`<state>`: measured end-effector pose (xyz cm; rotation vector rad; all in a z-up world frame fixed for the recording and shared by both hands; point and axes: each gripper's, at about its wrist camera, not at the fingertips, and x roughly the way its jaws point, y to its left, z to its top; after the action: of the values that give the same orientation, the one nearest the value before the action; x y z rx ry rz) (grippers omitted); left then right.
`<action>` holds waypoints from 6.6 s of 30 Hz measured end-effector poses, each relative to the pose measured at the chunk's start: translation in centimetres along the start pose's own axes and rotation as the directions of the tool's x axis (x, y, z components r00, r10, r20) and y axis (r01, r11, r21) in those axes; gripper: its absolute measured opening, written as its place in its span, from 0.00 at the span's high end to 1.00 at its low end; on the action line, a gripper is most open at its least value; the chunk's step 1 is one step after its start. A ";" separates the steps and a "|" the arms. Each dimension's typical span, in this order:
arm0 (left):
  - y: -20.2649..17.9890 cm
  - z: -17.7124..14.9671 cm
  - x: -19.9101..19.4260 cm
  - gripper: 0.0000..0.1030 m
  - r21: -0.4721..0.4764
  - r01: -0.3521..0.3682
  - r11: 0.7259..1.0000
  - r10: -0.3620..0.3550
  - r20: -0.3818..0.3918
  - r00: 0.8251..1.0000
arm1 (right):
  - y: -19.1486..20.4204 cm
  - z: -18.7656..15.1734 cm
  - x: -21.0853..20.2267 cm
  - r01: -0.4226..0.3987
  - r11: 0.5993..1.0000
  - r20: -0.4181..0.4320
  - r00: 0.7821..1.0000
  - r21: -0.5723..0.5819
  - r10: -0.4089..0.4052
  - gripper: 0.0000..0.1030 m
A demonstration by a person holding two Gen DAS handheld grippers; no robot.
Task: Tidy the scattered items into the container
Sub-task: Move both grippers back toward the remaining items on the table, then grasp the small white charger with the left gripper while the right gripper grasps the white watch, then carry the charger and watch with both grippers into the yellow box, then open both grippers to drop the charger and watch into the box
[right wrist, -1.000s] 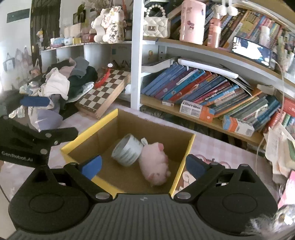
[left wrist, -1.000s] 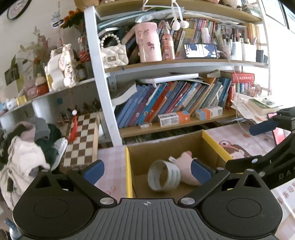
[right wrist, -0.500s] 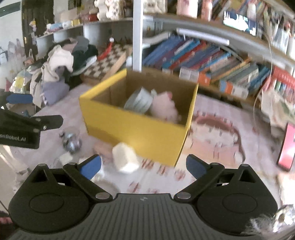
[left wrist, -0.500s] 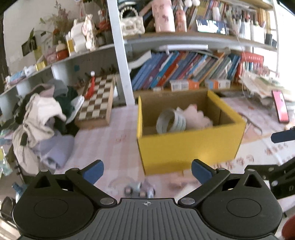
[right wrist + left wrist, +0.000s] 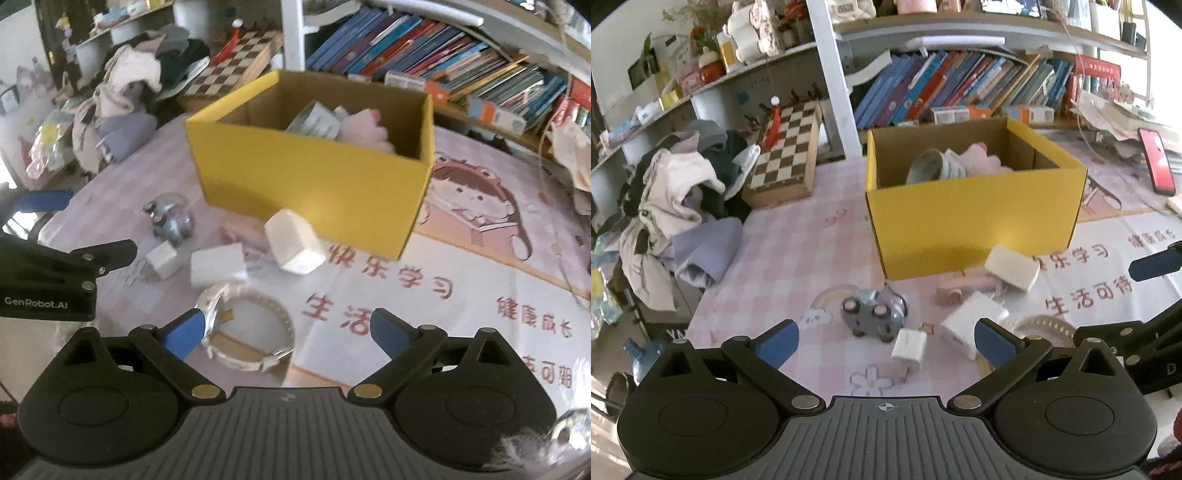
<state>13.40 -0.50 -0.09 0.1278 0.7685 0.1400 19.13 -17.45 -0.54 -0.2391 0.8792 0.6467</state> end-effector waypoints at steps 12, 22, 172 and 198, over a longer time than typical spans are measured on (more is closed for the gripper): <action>0.3 -1.7 1.7 0.01 -0.061 0.037 0.997 -0.043 -0.092 0.995 | 0.7 -0.5 2.9 -0.085 0.996 -0.130 0.988 -0.022 0.081 0.24; 0.9 -2.3 2.1 0.01 -0.088 0.017 0.996 -0.028 -0.118 0.993 | 2.0 -0.3 3.0 -0.168 0.981 -0.118 0.981 -0.092 0.157 0.46; -2.2 14.6 18.2 0.75 0.155 0.295 0.943 -0.248 -0.265 0.932 | -8.7 17.8 16.6 -0.341 0.938 -0.367 0.882 -0.061 0.297 0.80; -1.1 15.4 14.3 0.53 0.103 0.281 0.954 -0.267 -0.135 0.954 | -9.7 18.7 11.7 -0.374 0.927 -0.233 0.905 -0.039 0.356 0.57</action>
<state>34.40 -0.14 0.92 0.1267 0.9069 -0.1654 42.41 -11.72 1.44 -0.2249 1.1275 1.0226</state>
